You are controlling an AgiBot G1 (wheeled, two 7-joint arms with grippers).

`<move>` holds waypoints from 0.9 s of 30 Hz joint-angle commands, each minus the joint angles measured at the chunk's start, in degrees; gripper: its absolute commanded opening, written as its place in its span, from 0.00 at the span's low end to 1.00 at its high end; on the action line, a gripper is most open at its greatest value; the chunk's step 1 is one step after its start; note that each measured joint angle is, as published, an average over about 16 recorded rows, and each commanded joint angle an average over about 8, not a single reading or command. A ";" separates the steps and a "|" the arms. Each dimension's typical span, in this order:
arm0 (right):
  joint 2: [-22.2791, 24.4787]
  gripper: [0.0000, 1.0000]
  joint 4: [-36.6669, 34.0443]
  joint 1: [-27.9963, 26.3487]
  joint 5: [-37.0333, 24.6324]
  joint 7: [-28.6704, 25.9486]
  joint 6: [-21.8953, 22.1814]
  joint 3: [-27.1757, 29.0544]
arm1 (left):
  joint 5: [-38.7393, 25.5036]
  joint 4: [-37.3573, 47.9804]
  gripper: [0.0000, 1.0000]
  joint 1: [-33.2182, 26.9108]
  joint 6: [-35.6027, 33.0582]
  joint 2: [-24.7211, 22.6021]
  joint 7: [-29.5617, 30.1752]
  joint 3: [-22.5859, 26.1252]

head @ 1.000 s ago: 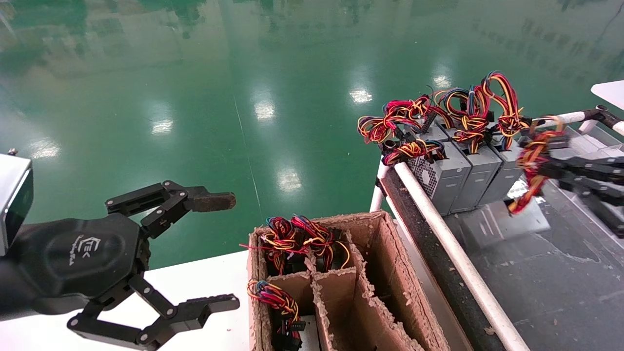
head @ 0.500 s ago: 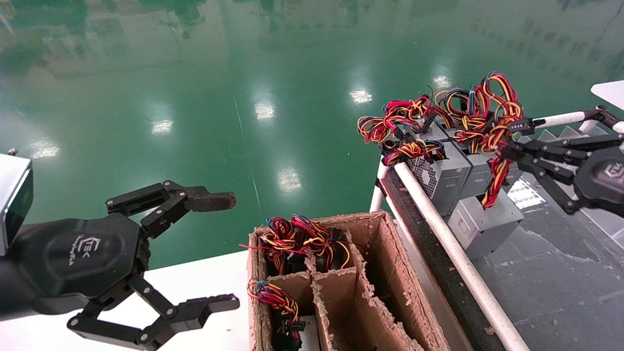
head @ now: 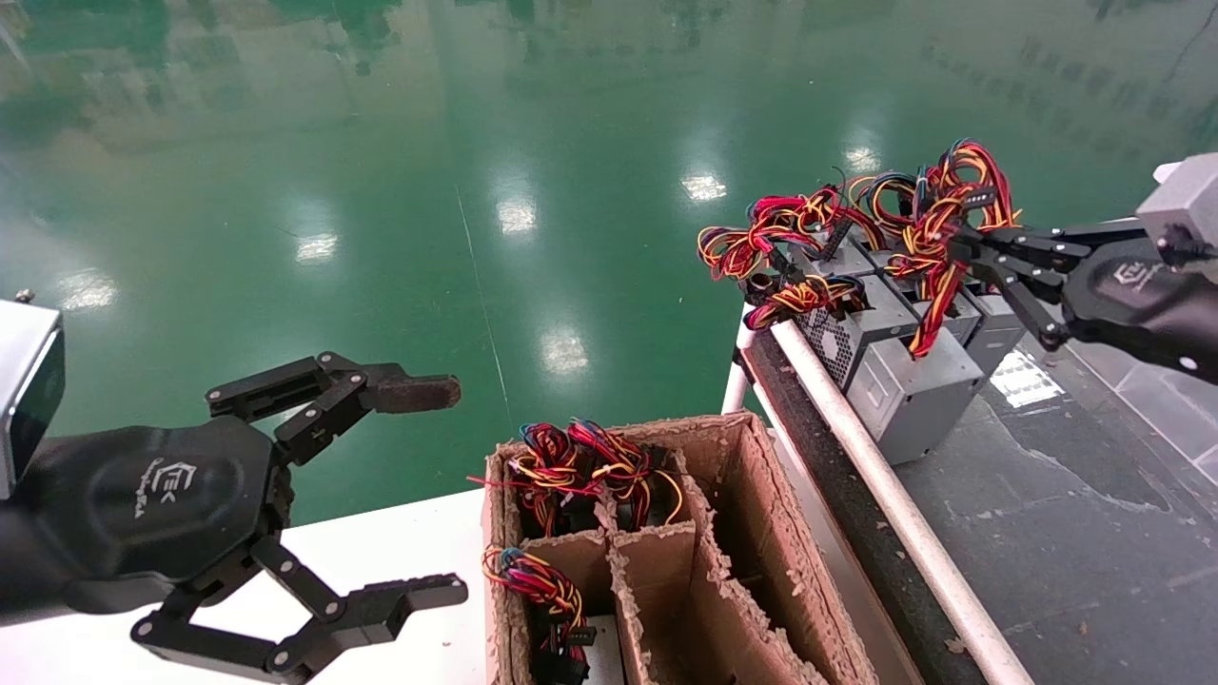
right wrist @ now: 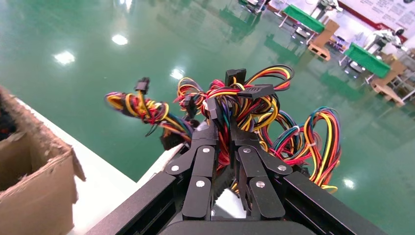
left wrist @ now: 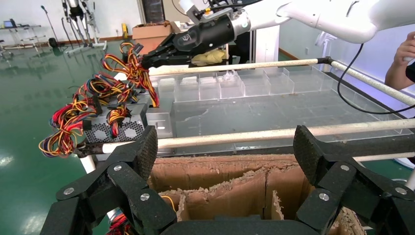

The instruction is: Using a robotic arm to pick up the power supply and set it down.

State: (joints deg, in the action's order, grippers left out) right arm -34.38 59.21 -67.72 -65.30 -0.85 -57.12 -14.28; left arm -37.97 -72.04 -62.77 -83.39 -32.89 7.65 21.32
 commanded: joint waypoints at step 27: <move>-3.06 1.00 -7.15 -5.81 0.74 -2.41 -2.18 -0.72 | 0.01 0.00 1.00 0.00 0.01 0.00 0.00 0.01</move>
State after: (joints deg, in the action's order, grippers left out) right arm -37.43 52.27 -73.48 -64.59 -3.26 -59.66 -15.15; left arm -37.96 -72.03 -62.77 -83.38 -32.88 7.65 21.33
